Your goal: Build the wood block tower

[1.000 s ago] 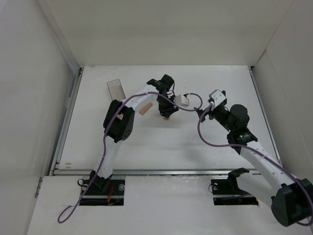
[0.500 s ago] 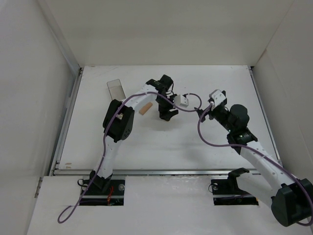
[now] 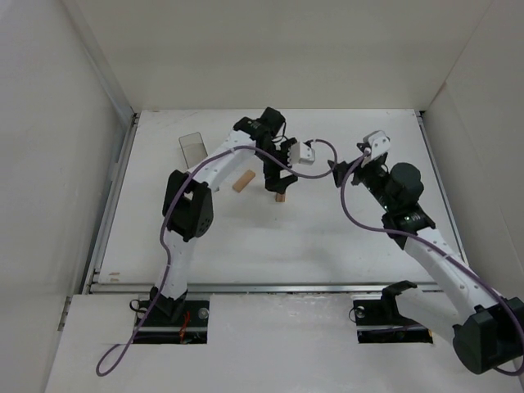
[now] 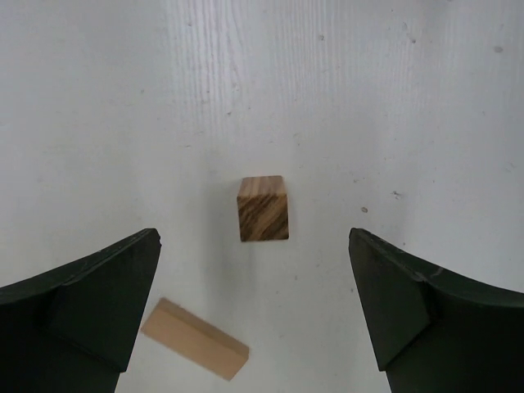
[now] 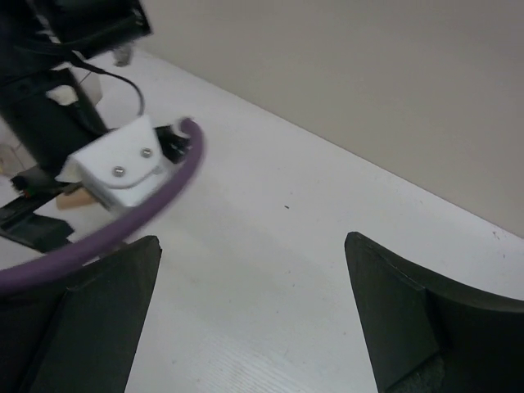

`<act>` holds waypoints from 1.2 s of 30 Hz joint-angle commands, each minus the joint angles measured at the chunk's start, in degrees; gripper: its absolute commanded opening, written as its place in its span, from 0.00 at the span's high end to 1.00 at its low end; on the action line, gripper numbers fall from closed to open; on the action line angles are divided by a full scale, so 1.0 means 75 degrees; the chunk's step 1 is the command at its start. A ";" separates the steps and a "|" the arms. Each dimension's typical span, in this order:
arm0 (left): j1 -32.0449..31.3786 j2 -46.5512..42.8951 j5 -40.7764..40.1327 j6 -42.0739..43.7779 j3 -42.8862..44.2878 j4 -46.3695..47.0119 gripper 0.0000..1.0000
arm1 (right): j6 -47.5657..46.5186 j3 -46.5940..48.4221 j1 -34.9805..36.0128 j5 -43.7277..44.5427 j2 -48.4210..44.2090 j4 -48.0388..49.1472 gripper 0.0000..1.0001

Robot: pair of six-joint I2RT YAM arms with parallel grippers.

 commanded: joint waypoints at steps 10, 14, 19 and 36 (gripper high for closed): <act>0.1515 -0.3122 -0.2051 -0.4571 -0.3247 0.4361 0.00 | 0.2124 0.1919 -0.0032 0.2618 0.1022 -0.0632 0.00; 0.0977 -0.3101 -0.3577 -0.4643 -0.3639 0.4963 0.00 | 0.2126 0.1813 -0.0032 0.3113 0.1104 -0.0326 0.00; 0.0683 -0.2584 -0.6319 -0.5471 -0.2270 0.4961 0.00 | 0.1845 0.2071 0.0037 0.3641 0.1350 -0.0712 0.00; 0.1257 -0.0898 -0.3511 -0.5850 -0.2149 0.2806 0.30 | 0.1774 0.1860 0.0038 0.2705 0.1350 -0.0643 0.00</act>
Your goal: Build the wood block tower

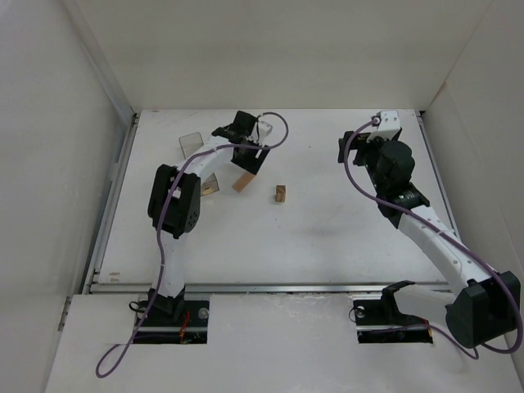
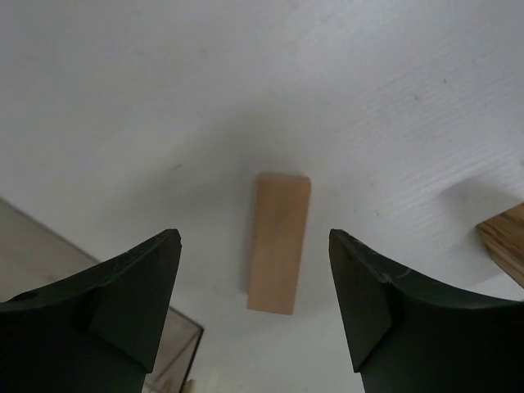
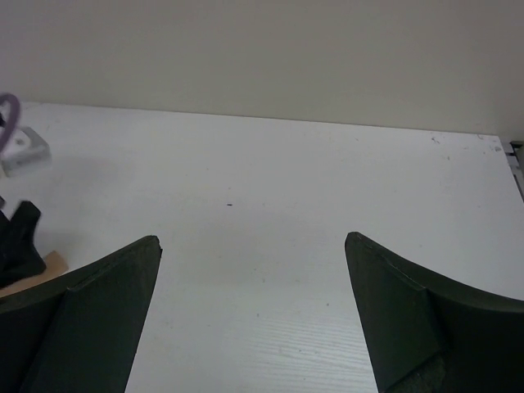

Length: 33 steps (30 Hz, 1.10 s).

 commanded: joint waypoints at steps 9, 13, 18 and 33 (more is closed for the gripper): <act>0.0080 0.0721 0.0425 0.0158 0.0013 -0.0460 0.32 | -0.0007 0.0096 0.0029 -0.0611 -0.0055 0.0188 0.00; 0.0081 0.0791 0.0565 0.0157 -0.0151 -0.0460 0.40 | -0.0007 0.0096 0.0029 -0.0611 -0.0055 0.0188 0.00; 0.0081 0.0944 0.0881 0.0227 -0.0221 -0.0612 0.52 | -0.0077 0.0096 0.0029 -0.0611 -0.0055 0.0188 0.00; 0.0000 0.0875 0.1524 0.1221 0.0809 -0.1455 1.00 | -0.0147 0.0096 0.0029 -0.0611 -0.0207 0.0188 0.00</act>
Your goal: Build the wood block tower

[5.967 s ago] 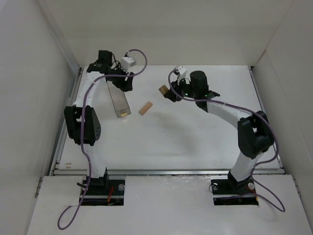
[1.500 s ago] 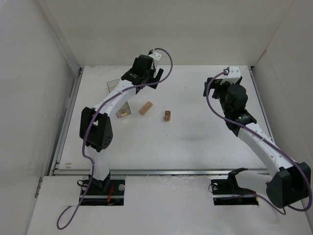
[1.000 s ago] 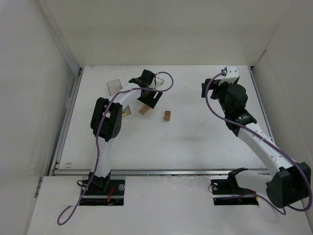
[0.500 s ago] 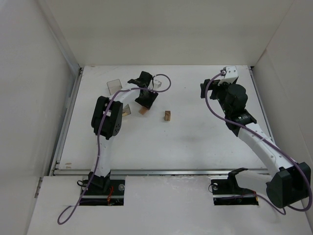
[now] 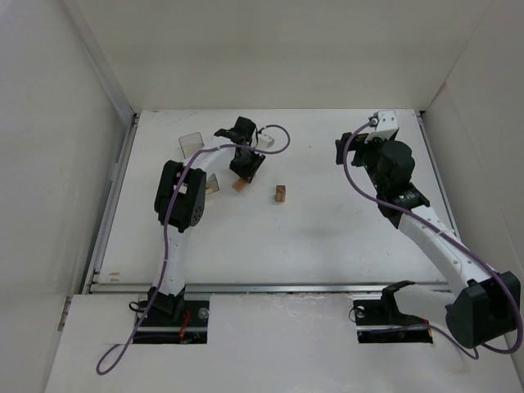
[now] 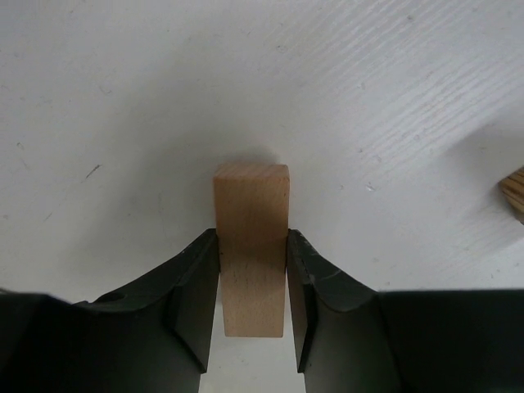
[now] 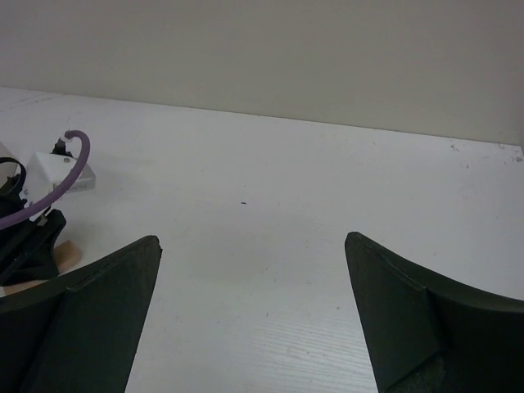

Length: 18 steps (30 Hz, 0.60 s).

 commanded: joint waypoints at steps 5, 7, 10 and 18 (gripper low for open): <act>-0.0492 -0.0761 0.1109 0.2355 0.1792 -0.1524 1.00 | -0.0180 0.0096 0.0029 -0.0084 -0.0269 0.0194 0.00; -0.0807 -0.0761 0.1110 0.2987 0.2122 -0.1971 1.00 | -0.0249 0.0026 0.0029 -0.0084 -0.0351 0.0194 0.00; -0.1195 -0.0761 0.1110 0.3376 0.2311 -0.2699 1.00 | -0.0320 -0.0068 0.0029 0.0068 -0.0526 0.0194 0.00; -0.1957 -0.0528 0.0947 0.3307 0.2311 -0.2865 1.00 | -0.0554 -0.0559 0.0029 0.0315 -0.1194 0.0123 0.00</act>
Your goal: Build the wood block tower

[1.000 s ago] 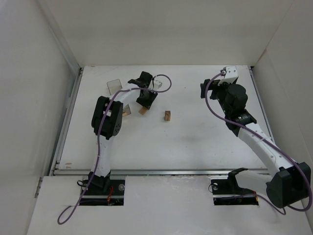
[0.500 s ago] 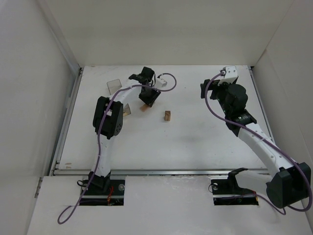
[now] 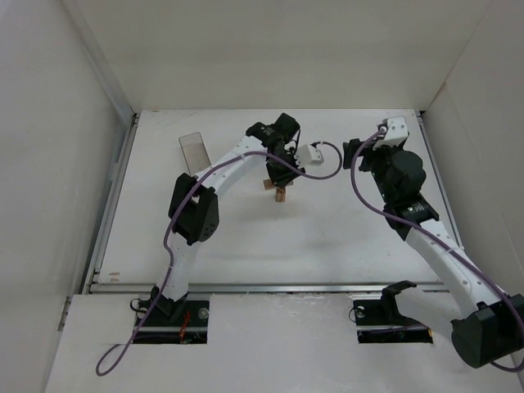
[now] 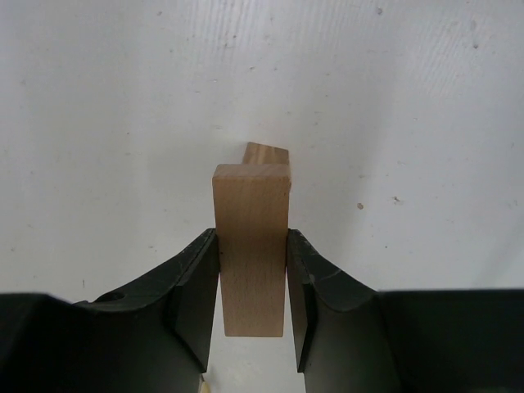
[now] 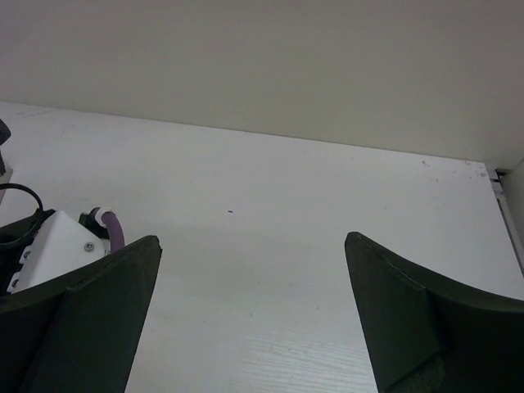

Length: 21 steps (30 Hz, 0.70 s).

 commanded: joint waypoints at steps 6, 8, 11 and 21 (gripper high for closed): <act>-0.0073 -0.0111 -0.0180 0.0303 0.0108 -0.0103 1.00 | -0.0211 -0.0398 0.0029 0.0324 -0.0665 0.0150 0.00; -0.0073 -0.0110 -0.0180 0.0490 0.0026 -0.0103 1.00 | -0.0211 -0.0480 0.0029 0.0324 -0.0736 0.0150 0.00; -0.0155 0.0042 -0.0262 0.0490 -0.0044 -0.0033 1.00 | -0.0211 -0.0550 0.0029 0.0324 -0.0736 0.0150 0.00; -0.0307 0.0183 0.0019 0.0338 -0.0126 0.0119 1.00 | -0.0281 -0.0550 0.0029 0.0394 -0.0667 0.0150 0.00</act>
